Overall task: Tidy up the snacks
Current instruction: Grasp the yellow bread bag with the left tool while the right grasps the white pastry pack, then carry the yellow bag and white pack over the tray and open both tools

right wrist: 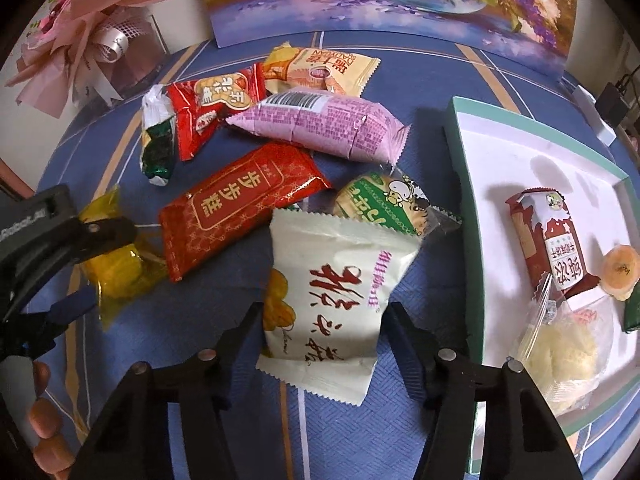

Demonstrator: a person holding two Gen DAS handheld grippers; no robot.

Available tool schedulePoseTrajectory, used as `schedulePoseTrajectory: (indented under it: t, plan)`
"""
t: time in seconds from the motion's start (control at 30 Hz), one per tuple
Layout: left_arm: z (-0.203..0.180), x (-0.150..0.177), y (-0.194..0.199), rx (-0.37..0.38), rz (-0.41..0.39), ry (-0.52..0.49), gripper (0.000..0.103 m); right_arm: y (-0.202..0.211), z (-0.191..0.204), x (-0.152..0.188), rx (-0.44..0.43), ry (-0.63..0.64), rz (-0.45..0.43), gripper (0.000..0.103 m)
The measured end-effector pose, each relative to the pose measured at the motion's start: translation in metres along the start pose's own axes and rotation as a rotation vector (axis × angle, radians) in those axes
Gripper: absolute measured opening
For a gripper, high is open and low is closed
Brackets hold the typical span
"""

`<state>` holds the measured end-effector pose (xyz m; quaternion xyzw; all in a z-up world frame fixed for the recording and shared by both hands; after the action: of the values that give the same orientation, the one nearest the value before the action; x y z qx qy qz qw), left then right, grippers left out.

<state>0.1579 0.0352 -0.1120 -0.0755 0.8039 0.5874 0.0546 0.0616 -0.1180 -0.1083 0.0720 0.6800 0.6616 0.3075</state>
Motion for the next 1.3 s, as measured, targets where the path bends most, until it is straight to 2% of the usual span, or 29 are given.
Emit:
schedulePoseTrajectory:
  t: [0.07, 0.13, 0.23, 0.33, 0.67, 1.0, 1.17, 1.3]
  plan:
    - [-0.005, 0.002, 0.000, -0.026, -0.005, -0.019, 0.075, 0.001, 0.002, 0.003, -0.002, 0.004, 0.000, 0.061]
    - [-0.006, 0.001, 0.003, -0.005, -0.009, -0.011, 0.056, 0.002, 0.001, 0.005, -0.002, 0.005, 0.000, 0.058]
    - [-0.005, 0.000, 0.010, 0.018, -0.020, 0.011, 0.048, 0.004, -0.004, 0.007, -0.014, -0.007, 0.003, 0.057]
    - [-0.003, -0.001, 0.016, 0.025, -0.033, 0.016, 0.045, 0.006, -0.007, 0.008, -0.023, -0.010, 0.004, 0.056]
    - [-0.007, -0.008, 0.048, 0.076, -0.111, 0.033, 0.044, 0.032, -0.020, 0.007, -0.070, -0.023, -0.021, 0.055]
    - [-0.035, 0.003, 0.074, 0.132, -0.152, -0.031, 0.044, 0.078, -0.043, 0.004, -0.099, -0.067, -0.086, 0.055]
    - [-0.059, 0.014, 0.079, 0.177, -0.150, -0.079, 0.044, 0.096, -0.076, -0.004, -0.090, -0.136, -0.124, 0.055]
    - [-0.085, 0.024, 0.083, 0.179, -0.161, -0.131, 0.044, 0.110, -0.115, -0.011, -0.066, -0.213, -0.158, 0.055]
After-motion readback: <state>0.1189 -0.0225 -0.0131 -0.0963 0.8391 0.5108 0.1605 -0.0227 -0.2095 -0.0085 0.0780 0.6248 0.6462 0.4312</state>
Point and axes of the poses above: each gripper's, at about its wrist camera, not at the fingertips, and y roughly against the way its jaws point, z to its left, x to its underside, the point moved 5 cm from there along -y, roughly the way its jaws point, and after that the axes turned 2 degrees about z, right-handed, at the moved point
